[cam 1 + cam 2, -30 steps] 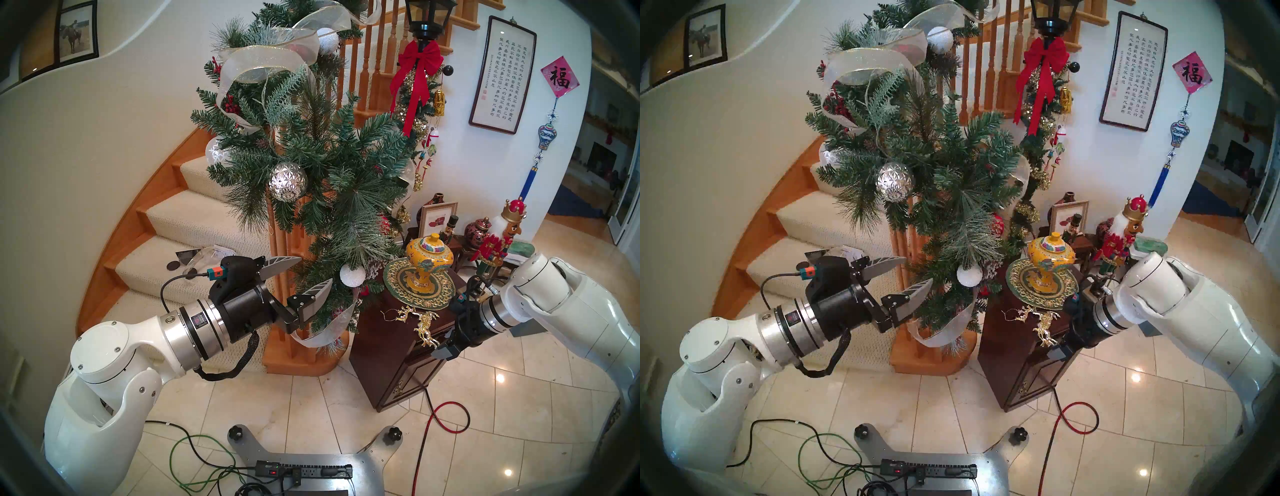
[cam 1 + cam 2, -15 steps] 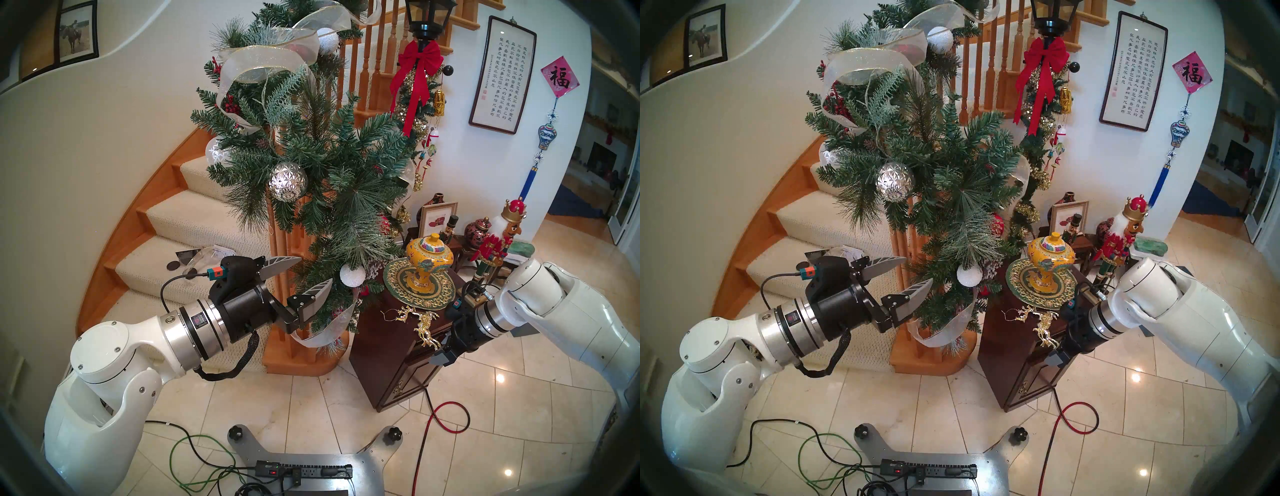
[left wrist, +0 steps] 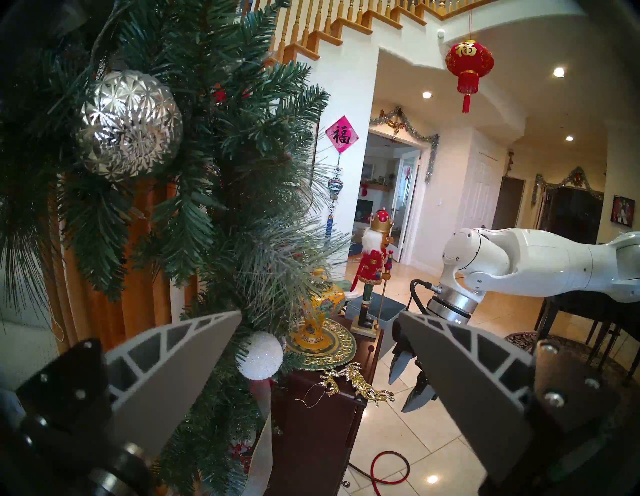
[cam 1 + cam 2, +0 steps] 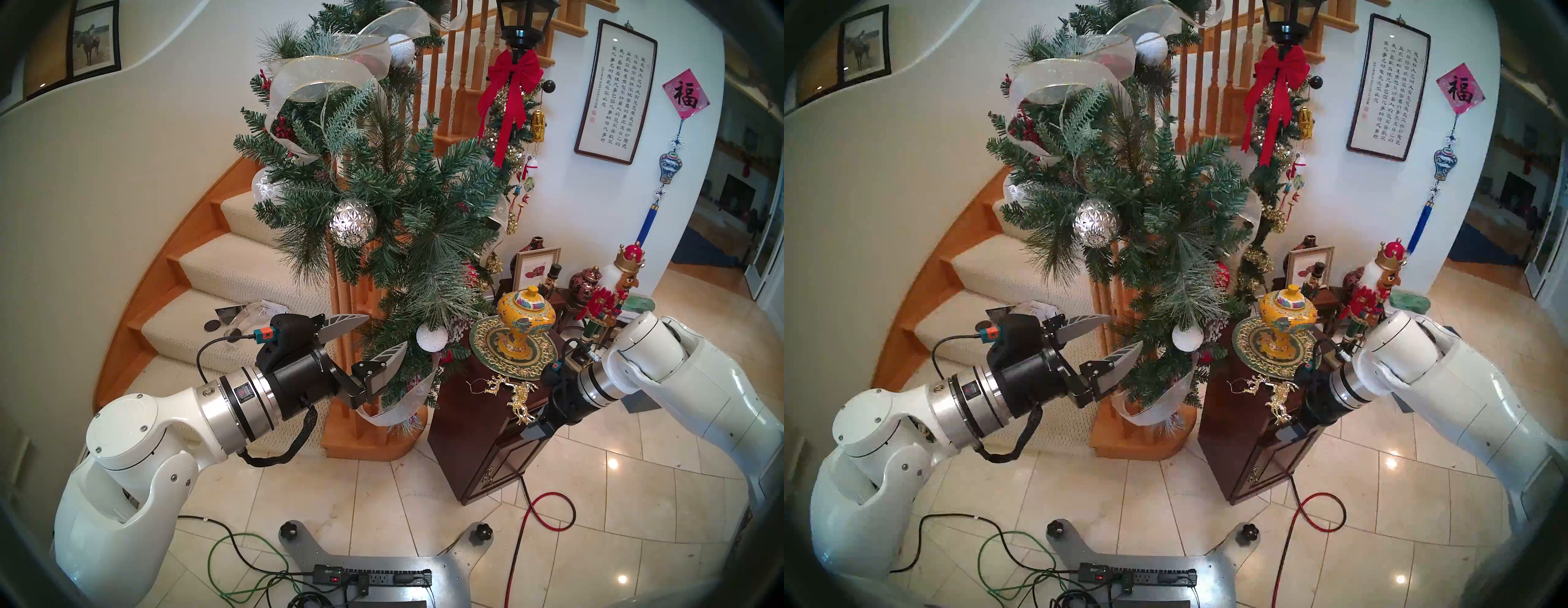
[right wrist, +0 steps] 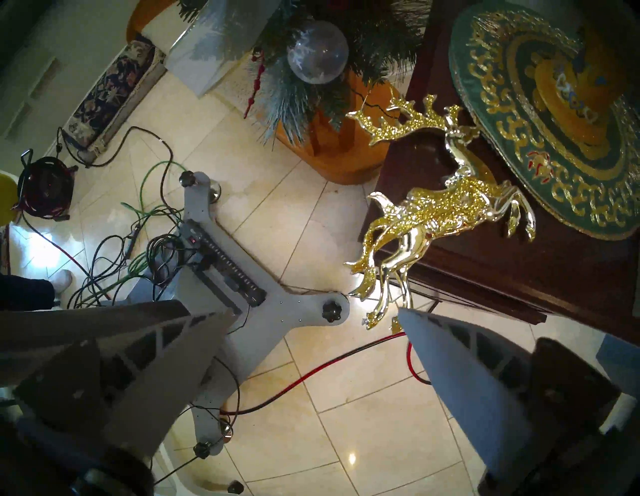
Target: Hang the ornament onto the Christmas-tree-style decoration
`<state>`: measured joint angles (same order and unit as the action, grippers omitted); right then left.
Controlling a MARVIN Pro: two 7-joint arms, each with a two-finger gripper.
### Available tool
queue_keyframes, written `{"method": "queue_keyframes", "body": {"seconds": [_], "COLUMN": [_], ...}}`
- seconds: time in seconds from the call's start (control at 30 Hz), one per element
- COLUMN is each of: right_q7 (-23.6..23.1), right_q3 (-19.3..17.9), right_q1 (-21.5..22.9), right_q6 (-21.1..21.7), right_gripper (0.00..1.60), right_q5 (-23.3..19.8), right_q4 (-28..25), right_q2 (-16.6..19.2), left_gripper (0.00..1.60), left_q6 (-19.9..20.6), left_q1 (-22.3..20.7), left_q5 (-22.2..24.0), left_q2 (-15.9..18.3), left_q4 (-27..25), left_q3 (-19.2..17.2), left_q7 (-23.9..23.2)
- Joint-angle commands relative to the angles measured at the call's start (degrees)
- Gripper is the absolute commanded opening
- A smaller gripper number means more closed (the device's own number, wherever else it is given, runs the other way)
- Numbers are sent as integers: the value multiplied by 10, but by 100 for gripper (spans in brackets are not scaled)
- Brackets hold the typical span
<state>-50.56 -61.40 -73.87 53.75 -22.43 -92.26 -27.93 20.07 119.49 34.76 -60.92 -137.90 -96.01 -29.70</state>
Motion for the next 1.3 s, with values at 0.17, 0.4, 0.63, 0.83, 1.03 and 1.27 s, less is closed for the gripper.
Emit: {"method": "queue_keyframes", "body": {"seconds": [0.17, 0.4, 0.63, 0.83, 1.03, 1.27], "right_q7": [-3, -8, -13, -16, -19, -16], "right_q3": [1, 4, 11, 16, 22, 26], "right_q1": [17, 23, 31, 38, 44, 49], "right_q6": [-1, -2, -7, -8, -12, -11], "right_gripper": [160, 160, 160, 160, 160, 160], "right_q5": [9, 14, 20, 23, 28, 37], "right_q4": [6, 15, 28, 40, 51, 54], "right_q2": [-4, -7, -13, -20, -25, -27], "left_gripper": [160, 160, 160, 160, 160, 160], "left_q6": [0, 0, 0, 0, 0, 0], "left_q1": [0, 0, 0, 0, 0, 0], "left_q5": [0, 0, 0, 0, 0, 0], "left_q2": [0, 0, 0, 0, 0, 0], "left_q4": [-3, -3, -3, -3, -3, -3], "left_q3": [-1, -1, -1, -1, -1, -1], "left_q7": [0, 0, 0, 0, 0, 0]}}
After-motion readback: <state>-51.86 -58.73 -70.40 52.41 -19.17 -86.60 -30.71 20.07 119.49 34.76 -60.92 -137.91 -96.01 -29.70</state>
